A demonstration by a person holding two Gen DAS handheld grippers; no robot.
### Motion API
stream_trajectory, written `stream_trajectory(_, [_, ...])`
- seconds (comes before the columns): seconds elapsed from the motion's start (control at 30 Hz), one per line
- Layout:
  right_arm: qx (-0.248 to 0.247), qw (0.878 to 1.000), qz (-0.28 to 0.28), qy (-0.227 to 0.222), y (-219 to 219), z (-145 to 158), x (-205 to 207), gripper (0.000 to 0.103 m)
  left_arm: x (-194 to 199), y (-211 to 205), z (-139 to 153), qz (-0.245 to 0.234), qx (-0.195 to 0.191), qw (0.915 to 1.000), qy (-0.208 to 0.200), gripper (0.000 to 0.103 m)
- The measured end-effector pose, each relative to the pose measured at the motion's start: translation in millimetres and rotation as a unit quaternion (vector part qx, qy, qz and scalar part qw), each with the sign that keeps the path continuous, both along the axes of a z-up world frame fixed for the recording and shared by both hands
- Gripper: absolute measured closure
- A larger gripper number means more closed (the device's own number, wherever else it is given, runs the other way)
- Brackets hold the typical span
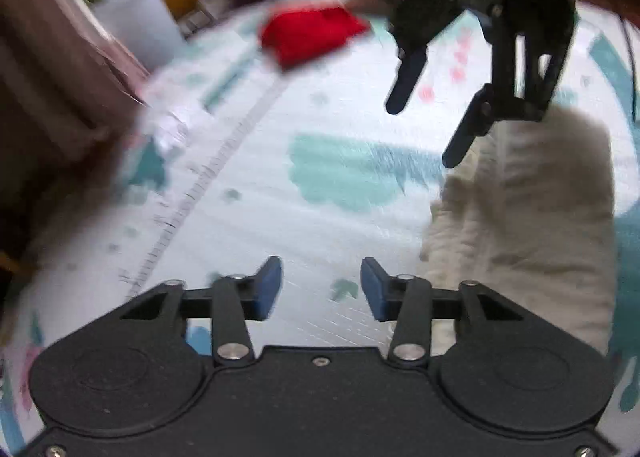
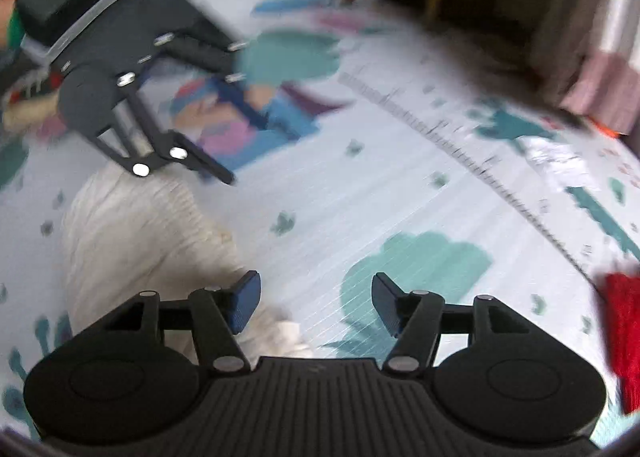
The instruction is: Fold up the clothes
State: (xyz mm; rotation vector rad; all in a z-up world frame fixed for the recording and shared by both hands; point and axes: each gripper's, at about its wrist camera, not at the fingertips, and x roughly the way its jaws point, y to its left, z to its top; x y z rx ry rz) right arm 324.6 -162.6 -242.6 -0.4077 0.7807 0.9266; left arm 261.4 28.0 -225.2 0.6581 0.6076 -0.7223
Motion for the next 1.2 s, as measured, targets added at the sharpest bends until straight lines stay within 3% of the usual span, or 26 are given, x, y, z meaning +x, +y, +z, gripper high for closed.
stream_trajectory(0.1, [0.026,0.999,0.011,-0.024,-14,16,-36,0.041,-55,17,15,-0.013,-0.047,0.9986,-0.021,0.061])
stream_trajectory(0.2, [0.024,0.998,0.056,-0.031,-18,9,-83,0.042,-102,18,-1,-0.012,-0.049,0.9985,-0.023,0.061])
stream_trajectory(0.27, [-0.007,0.996,0.067,-0.060,-12,-9,-102,0.043,-117,16,-18,0.002,-0.056,0.9982,-0.018,0.061])
stream_trajectory(0.33, [-0.018,0.997,0.031,-0.070,-10,-28,-102,0.043,-111,12,-32,0.027,-0.071,0.9971,-0.008,0.058])
stream_trajectory(0.43, [0.014,0.999,-0.044,-0.021,-10,-48,-83,0.043,-87,14,-54,0.070,-0.097,0.9925,0.025,0.058])
stream_trajectory(0.53, [0.005,0.999,-0.049,-0.005,-3,-75,-73,0.042,-72,21,-75,0.099,-0.139,0.9834,0.061,0.057])
stream_trajectory(0.63, [0.028,0.998,-0.061,0.009,-7,-89,-68,0.042,-60,35,-91,0.108,-0.181,0.9735,0.089,0.054])
stream_trajectory(0.87, [0.021,0.998,-0.062,0.013,-3,-76,-74,0.042,-46,41,-73,0.112,-0.191,0.9661,0.133,0.053])
stream_trajectory(0.97, [0.054,0.996,-0.076,-0.015,-18,-46,-93,0.041,-62,52,-42,0.129,-0.227,0.9606,0.095,0.051])
stream_trajectory(1.07, [0.095,0.986,-0.134,0.012,-47,-31,-100,0.034,-87,73,-22,0.165,-0.269,0.9465,0.071,0.045])
stream_trajectory(1.17, [0.111,0.972,-0.198,0.062,-70,-38,-101,0.019,-105,99,-24,0.227,-0.316,0.9165,0.093,0.040])
stream_trajectory(1.2, [0.114,0.966,-0.217,0.081,-75,-43,-99,0.019,-109,106,-28,0.247,-0.332,0.9044,0.104,0.040])
